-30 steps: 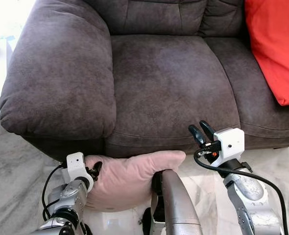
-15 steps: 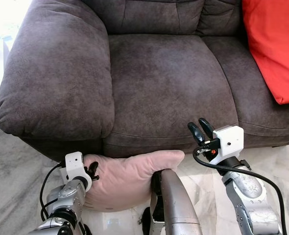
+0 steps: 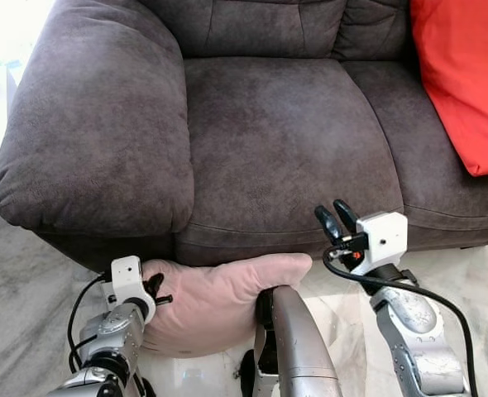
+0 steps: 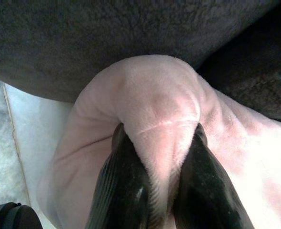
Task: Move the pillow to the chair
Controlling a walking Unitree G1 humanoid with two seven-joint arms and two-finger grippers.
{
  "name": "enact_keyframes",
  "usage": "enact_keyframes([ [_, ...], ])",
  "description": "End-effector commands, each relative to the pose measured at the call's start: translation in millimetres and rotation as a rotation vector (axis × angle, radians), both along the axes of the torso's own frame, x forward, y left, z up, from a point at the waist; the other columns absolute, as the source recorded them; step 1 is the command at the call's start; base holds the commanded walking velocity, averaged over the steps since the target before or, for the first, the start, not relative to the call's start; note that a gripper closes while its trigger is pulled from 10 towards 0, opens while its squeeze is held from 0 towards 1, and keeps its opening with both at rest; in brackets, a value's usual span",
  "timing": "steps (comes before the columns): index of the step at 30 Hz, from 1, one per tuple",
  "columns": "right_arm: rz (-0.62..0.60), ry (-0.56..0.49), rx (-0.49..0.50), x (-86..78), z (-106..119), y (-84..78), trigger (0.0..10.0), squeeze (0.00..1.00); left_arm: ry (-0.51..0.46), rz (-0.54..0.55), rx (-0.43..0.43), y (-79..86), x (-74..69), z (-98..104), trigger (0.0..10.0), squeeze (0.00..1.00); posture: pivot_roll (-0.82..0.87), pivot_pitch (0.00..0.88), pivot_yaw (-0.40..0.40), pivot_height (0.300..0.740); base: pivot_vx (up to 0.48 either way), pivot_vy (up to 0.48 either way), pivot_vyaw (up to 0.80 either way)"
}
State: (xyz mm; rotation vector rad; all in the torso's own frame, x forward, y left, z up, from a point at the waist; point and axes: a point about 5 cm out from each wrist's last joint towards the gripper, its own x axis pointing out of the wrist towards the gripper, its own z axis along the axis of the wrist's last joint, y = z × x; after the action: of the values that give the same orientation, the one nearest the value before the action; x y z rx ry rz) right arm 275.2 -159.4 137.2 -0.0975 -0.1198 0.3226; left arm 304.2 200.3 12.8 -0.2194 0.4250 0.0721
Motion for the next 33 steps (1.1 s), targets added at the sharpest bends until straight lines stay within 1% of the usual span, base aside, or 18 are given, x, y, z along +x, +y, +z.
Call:
enact_keyframes([
  [1, -0.011, 0.007, -0.001, -0.1, -3.4, -2.5, 10.0, 0.0, 0.026, -0.035, 0.003, -6.3, -6.6, -8.3, 0.0, 0.0, -0.12, 0.208, -0.153, 0.499, 0.0, 0.0, 0.0],
  [6, -0.011, -0.001, 0.009, 3.8, -3.3, 0.2, 10.0, 0.0, 0.024, -0.045, 0.015, -8.3, -8.7, -10.0, 0.0, 0.0, -0.1, 0.192, -0.145, 0.499, 0.0, 0.0, 0.0],
  [11, -0.01, -0.003, 0.011, 7.5, -5.0, 3.0, 10.0, 0.0, 0.013, -0.029, 0.012, -7.6, -10.3, -10.7, 0.0, 0.0, -0.1, 0.171, -0.135, 0.499, 0.0, 0.0, 0.0],
  [12, -0.01, -0.004, 0.012, 8.6, -5.3, 3.6, 10.0, 0.0, 0.005, -0.024, 0.018, -6.8, -10.1, -9.9, 1.3, 0.0, -0.09, 0.162, -0.13, 0.499, 0.0, 0.0, 0.0],
  [13, -0.012, -0.006, 0.014, 9.8, -5.5, 3.7, 10.0, 0.0, -0.008, -0.02, 0.027, -5.8, -9.6, -8.4, 10.0, 0.0, -0.09, 0.155, -0.127, 0.499, 0.0, 0.0, 0.0],
  [15, -0.017, -0.008, 0.017, 11.8, -5.9, 3.6, 10.0, 0.0, -0.063, -0.015, 0.061, -3.9, -7.6, -2.5, 10.0, 0.0, -0.08, 0.14, -0.121, 0.499, 0.0, 0.0, 0.0],
  [17, -0.021, -0.007, 0.018, 13.4, -7.6, 3.7, 10.0, 0.0, -0.126, -0.012, 0.075, -4.0, -5.9, 3.8, 10.0, 0.0, -0.07, 0.127, -0.113, 0.499, 0.0, 0.0, 0.0],
  [21, -0.028, -0.006, 0.022, 16.2, -10.9, 4.5, 10.0, 0.0, -0.176, -0.031, 0.131, -5.5, -5.5, 9.1, 10.0, 0.0, -0.06, 0.1, -0.102, 0.499, 0.0, 0.0, 0.0],
  [22, -0.028, -0.006, 0.022, 16.2, -10.9, 4.5, 10.0, 0.0, -0.176, -0.031, 0.131, -5.5, -5.5, 9.1, 10.0, 0.0, -0.06, 0.1, -0.102, 0.499, 0.0, 0.0, 0.0],
  [24, -0.046, -0.014, 0.035, 21.1, -11.5, 5.1, 10.0, 0.0, -0.24, -0.047, 0.131, -8.5, -3.2, 17.4, 10.0, 0.0, -0.05, 0.064, -0.091, 0.499, 0.0, 0.0, 0.0],
  [28, -0.047, -0.016, 0.037, 24.9, -12.3, 6.4, 10.0, 0.0, -0.259, -0.051, 0.142, -7.9, -0.9, 21.5, 10.0, 0.0, -0.04, 0.052, -0.088, 0.499, 0.0, 0.0, 0.0],
  [33, -0.053, -0.028, 0.039, 29.6, -13.4, 6.3, 10.0, 0.0, -0.261, -0.028, 0.138, -3.7, -1.0, 21.6, 10.0, 0.0, -0.04, 0.015, -0.071, 0.499, -0.3, 0.0, 0.0],
])
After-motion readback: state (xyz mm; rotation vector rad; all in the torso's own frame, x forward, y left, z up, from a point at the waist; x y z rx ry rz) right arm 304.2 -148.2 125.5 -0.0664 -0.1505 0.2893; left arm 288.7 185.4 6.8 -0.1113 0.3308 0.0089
